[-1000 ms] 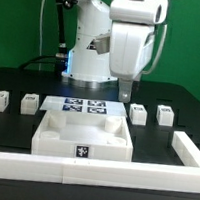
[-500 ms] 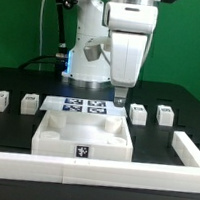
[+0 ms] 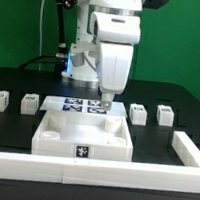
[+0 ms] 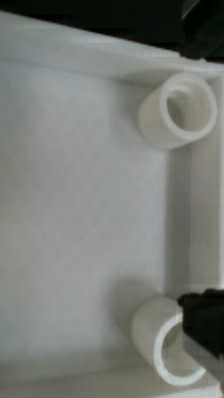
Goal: Assemble square table
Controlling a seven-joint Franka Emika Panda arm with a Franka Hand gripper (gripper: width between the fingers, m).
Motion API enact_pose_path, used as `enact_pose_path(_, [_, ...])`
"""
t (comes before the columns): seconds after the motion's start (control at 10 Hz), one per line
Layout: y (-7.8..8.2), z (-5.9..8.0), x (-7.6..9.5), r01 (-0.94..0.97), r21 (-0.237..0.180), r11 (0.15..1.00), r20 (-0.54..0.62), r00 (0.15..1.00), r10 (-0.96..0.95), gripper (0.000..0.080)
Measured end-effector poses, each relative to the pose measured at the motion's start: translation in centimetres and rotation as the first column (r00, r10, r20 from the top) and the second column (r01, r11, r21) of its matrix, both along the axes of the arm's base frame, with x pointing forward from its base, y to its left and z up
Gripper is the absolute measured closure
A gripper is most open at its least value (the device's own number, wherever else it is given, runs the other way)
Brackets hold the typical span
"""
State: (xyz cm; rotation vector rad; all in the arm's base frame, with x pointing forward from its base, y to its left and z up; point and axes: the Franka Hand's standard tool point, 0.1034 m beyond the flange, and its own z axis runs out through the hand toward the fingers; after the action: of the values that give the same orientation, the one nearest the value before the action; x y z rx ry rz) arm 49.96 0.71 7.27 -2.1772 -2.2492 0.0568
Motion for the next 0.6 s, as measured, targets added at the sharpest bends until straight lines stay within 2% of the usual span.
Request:
enact_pose_path(0.2, [-0.1,-0.2,-0.2,0.003,0.000,1.000,-0.005,1.000,-0.003,0.0150])
enact_pose_path(0.6, [-1.4,-3.1,-3.9,0.026,0.015,1.000,-0.018,1.000,-0.026,0.0150])
